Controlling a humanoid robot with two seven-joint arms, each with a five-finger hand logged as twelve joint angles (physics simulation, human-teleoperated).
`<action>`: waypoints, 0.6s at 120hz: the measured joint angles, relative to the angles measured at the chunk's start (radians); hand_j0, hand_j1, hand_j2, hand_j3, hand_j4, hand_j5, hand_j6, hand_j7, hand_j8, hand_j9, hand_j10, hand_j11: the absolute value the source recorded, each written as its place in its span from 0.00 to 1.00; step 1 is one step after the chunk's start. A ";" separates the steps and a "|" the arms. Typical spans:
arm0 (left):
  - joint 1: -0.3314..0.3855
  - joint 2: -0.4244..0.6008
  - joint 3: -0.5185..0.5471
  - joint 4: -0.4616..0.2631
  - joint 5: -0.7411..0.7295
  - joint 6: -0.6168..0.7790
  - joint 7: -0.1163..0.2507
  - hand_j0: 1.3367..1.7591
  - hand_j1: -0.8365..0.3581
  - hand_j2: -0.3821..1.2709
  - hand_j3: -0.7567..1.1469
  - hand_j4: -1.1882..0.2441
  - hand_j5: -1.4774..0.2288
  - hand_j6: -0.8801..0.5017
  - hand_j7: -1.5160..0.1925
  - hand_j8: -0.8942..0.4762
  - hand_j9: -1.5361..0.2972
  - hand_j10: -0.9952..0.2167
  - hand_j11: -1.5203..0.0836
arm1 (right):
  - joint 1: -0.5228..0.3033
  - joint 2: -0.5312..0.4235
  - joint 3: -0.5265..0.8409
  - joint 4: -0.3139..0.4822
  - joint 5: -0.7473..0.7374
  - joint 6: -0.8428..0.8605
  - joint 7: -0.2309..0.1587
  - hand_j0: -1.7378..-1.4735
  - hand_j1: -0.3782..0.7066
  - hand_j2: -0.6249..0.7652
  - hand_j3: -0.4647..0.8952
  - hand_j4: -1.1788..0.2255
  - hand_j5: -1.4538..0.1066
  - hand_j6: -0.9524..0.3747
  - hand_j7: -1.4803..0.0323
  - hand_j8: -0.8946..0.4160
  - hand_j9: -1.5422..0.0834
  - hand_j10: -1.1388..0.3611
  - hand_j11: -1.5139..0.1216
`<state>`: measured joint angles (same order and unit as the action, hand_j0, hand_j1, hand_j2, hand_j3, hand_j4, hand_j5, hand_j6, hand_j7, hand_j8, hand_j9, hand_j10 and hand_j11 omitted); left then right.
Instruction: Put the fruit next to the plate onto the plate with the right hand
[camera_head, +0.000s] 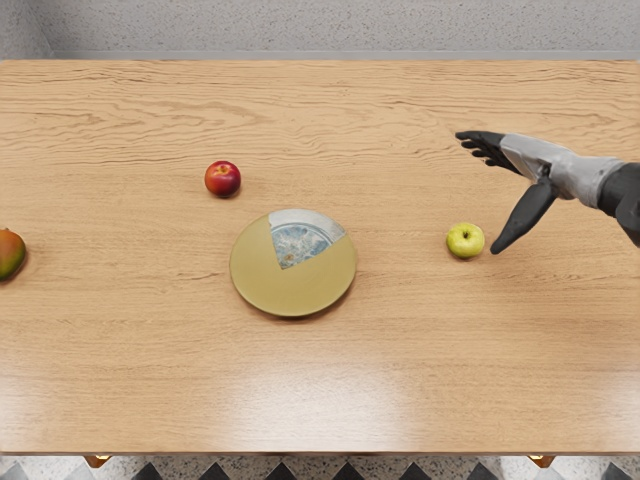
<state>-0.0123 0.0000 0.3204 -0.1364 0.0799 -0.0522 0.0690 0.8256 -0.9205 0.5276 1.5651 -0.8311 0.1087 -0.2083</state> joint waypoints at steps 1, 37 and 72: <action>0.000 0.000 0.000 0.000 0.000 0.000 0.000 0.76 0.75 0.26 0.40 0.66 0.68 0.46 0.70 0.47 0.66 0.62 0.75 | -0.001 0.000 -0.004 0.003 -0.004 -0.010 -0.003 0.30 0.07 0.44 0.34 0.81 0.89 0.68 0.94 0.65 0.91 0.73 0.89; 0.000 0.000 0.000 0.000 0.000 0.000 0.000 0.76 0.75 0.26 0.40 0.66 0.68 0.46 0.70 0.47 0.66 0.62 0.75 | -0.076 0.051 -0.074 0.066 -0.149 -0.236 -0.079 0.30 0.16 0.43 0.34 0.75 0.83 0.62 0.88 0.59 0.85 0.68 0.83; 0.000 0.000 0.000 0.000 0.000 0.000 0.000 0.76 0.75 0.26 0.40 0.66 0.68 0.46 0.70 0.47 0.66 0.62 0.75 | -0.092 0.102 -0.164 0.067 -0.218 -0.395 -0.123 0.30 0.32 0.41 0.34 0.65 0.71 0.51 0.75 0.47 0.73 0.58 0.71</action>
<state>-0.0123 0.0000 0.3204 -0.1362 0.0799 -0.0522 0.0690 0.7335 -0.8185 0.3637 1.6319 -1.0487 -0.2859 -0.3317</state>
